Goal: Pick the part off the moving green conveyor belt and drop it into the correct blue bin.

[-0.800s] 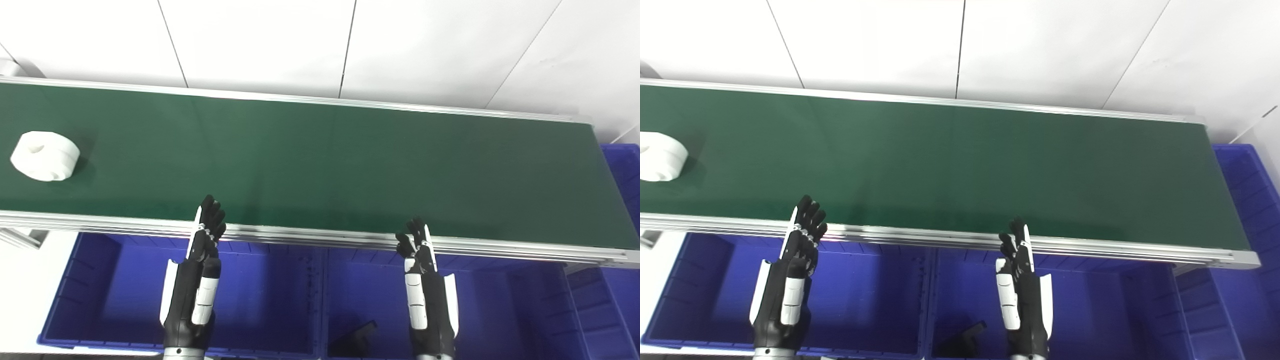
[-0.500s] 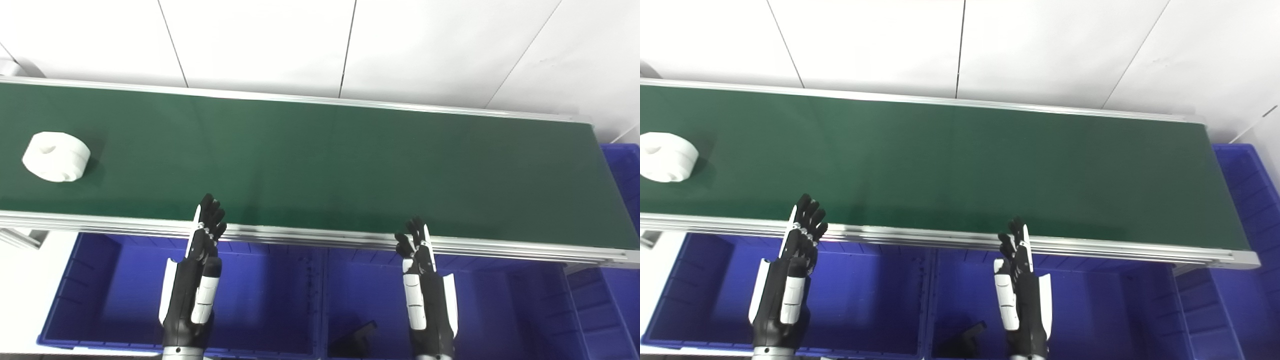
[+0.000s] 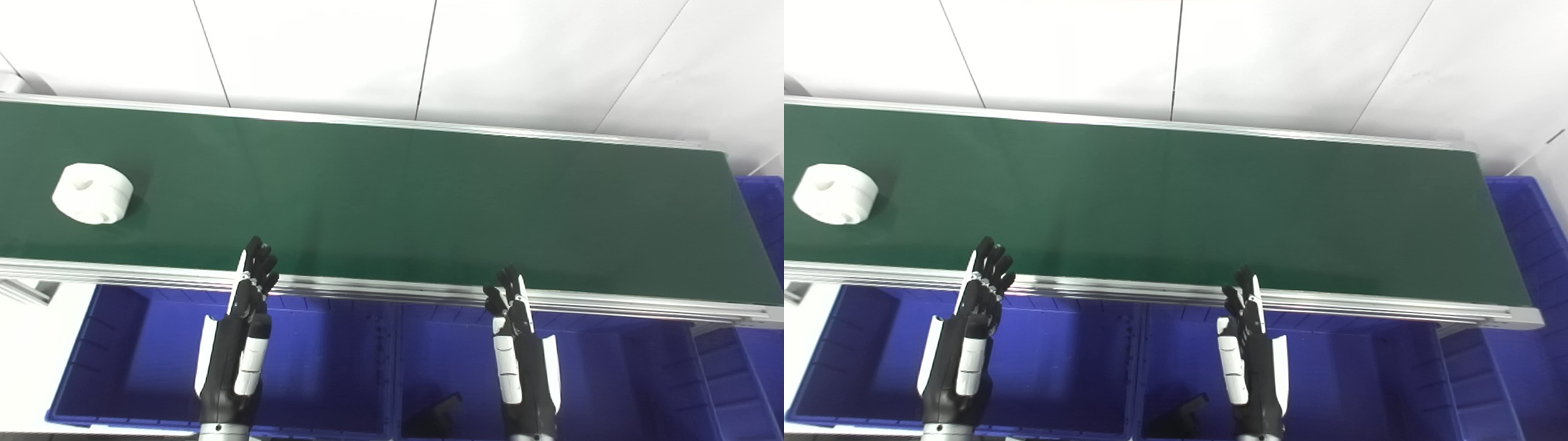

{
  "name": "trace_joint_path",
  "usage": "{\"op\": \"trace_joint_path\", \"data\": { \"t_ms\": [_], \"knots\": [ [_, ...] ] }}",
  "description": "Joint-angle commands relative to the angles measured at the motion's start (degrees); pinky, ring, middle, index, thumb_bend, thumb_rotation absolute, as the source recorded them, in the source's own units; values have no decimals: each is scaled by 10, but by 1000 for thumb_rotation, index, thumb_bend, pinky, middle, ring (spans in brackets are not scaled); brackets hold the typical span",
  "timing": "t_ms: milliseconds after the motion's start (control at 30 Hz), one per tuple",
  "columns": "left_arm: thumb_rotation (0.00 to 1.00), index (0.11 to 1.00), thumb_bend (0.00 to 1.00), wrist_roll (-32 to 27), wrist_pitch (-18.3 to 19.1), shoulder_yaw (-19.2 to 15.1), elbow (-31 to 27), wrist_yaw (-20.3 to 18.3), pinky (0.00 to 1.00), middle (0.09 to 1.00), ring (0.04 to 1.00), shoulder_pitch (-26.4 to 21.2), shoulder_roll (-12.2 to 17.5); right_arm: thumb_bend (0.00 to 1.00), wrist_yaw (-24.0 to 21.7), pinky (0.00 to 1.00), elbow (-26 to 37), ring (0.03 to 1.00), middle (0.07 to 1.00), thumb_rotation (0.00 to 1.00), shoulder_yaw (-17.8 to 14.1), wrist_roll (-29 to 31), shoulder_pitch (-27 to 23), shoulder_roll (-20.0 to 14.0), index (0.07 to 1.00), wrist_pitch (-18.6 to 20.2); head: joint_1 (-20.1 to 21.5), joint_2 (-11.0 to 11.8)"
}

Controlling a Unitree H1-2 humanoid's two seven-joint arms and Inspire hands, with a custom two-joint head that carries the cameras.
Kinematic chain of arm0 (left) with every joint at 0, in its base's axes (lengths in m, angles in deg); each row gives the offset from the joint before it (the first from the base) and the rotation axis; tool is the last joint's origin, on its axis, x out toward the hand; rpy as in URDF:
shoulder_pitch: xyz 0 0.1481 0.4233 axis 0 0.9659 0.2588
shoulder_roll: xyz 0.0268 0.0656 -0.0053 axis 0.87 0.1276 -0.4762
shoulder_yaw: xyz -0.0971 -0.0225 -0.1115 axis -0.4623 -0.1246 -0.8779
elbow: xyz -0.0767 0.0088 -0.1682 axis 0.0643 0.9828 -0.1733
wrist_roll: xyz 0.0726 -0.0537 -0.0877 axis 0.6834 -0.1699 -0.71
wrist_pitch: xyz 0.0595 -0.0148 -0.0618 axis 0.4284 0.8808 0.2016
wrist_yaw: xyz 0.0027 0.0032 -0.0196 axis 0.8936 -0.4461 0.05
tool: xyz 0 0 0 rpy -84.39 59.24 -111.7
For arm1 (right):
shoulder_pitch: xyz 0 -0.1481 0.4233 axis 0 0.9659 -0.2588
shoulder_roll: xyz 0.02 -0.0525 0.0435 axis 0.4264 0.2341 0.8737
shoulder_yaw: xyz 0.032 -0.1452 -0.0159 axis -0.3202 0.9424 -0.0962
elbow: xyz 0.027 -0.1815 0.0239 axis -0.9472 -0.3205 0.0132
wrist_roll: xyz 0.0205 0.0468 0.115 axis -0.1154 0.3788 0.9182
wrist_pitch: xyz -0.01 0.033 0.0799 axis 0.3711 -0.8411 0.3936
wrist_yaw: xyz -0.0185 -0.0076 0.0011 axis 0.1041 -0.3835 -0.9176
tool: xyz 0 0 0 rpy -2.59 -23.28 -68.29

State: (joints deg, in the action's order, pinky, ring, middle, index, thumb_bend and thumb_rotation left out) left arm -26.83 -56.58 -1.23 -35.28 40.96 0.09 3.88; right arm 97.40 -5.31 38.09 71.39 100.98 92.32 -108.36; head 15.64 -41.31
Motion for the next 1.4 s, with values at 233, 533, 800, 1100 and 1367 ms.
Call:
{"op": "trace_joint_path", "data": {
  "t_ms": [233,533,800,1100,1367],
  "knots": [
    [953,989,634,2,-8,3,-13,-3,947,985,969,0,-2,636,3,881,9,901,965,1000,7,-4,3,12,986,-1,-3,0],
    [952,984,629,0,-10,2,-10,-1,954,988,973,0,-3,644,5,878,7,896,962,1000,6,-6,3,12,984,-4,-4,0],
    [957,981,633,0,-11,2,-10,-2,945,982,967,-1,-2,641,4,875,5,890,959,1000,7,-3,3,12,981,-6,-3,0],
    [966,984,627,5,-15,3,-2,0,935,980,960,0,-4,623,-1,893,-4,896,977,1000,8,14,1,6,988,-13,-22,17],
    [871,956,583,26,-37,16,28,9,882,956,930,-2,-21,641,-10,913,-17,917,989,1000,-4,39,-3,-16,1000,-21,-89,46]
  ]
}}
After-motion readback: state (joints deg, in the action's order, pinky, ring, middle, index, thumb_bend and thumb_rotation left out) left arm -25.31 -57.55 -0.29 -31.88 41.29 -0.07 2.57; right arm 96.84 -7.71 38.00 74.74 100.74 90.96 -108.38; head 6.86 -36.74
